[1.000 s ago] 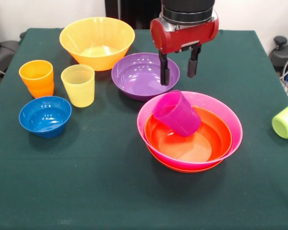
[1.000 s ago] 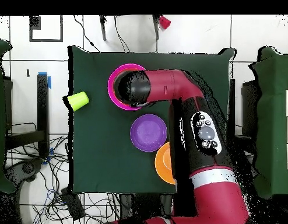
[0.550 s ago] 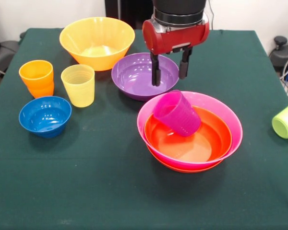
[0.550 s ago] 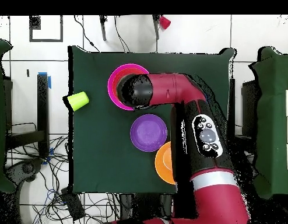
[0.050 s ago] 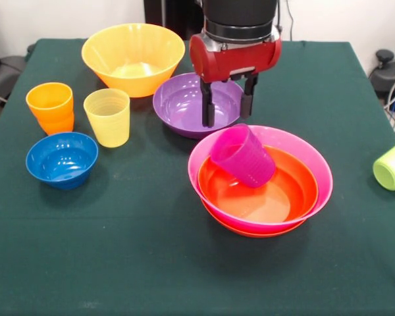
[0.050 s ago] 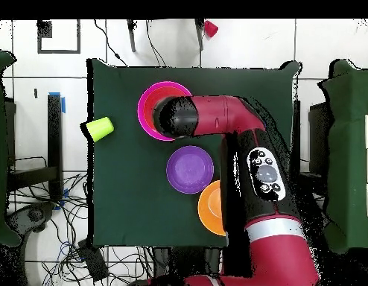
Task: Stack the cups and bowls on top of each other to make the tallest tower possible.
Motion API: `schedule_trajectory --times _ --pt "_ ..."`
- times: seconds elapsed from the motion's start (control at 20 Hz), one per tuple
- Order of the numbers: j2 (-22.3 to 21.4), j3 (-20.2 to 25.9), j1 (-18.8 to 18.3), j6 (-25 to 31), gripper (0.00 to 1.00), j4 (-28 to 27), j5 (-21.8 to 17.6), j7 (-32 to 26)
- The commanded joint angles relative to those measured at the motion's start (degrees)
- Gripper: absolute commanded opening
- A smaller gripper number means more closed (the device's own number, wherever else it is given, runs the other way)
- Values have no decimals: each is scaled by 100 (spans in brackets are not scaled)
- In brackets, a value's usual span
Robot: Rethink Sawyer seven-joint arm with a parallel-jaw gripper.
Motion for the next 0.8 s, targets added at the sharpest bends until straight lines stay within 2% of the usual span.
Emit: schedule_trajectory --times 0.05,0.15,0.55,0.8 --pt "451 -19 134 -198 100 438 70 904" --pt "481 128 40 -103 100 524 287 881" --pt "459 397 -240 -569 100 1111 745 815" --pt "520 611 -406 -526 100 1284 1060 697"
